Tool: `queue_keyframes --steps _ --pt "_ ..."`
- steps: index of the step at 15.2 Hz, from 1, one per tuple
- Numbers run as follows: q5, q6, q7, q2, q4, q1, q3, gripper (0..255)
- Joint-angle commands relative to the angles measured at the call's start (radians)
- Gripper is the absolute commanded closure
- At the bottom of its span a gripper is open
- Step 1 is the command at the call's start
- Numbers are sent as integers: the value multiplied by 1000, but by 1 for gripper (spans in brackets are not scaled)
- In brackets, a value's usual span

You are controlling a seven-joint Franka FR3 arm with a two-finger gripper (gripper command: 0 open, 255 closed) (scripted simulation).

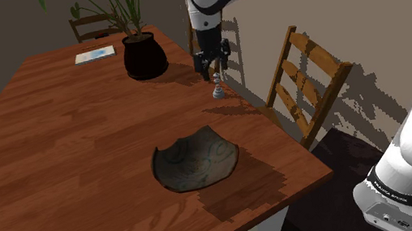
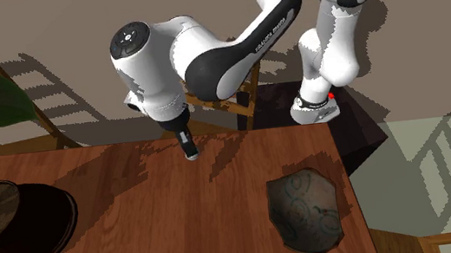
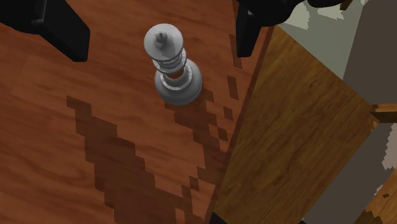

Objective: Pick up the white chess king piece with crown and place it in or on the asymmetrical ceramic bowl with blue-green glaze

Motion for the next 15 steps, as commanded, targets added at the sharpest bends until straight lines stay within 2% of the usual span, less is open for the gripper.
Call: queue_keyframes --steps 1,9,10,15 --pt "0 37 -2 -3 -39 -2 -1 0" --pt "0 37 -2 -3 -39 -2 -1 0" --pt "0 37 -2 -3 -39 -2 -1 255" --pt "0 37 -2 -3 -39 -2 -1 255"
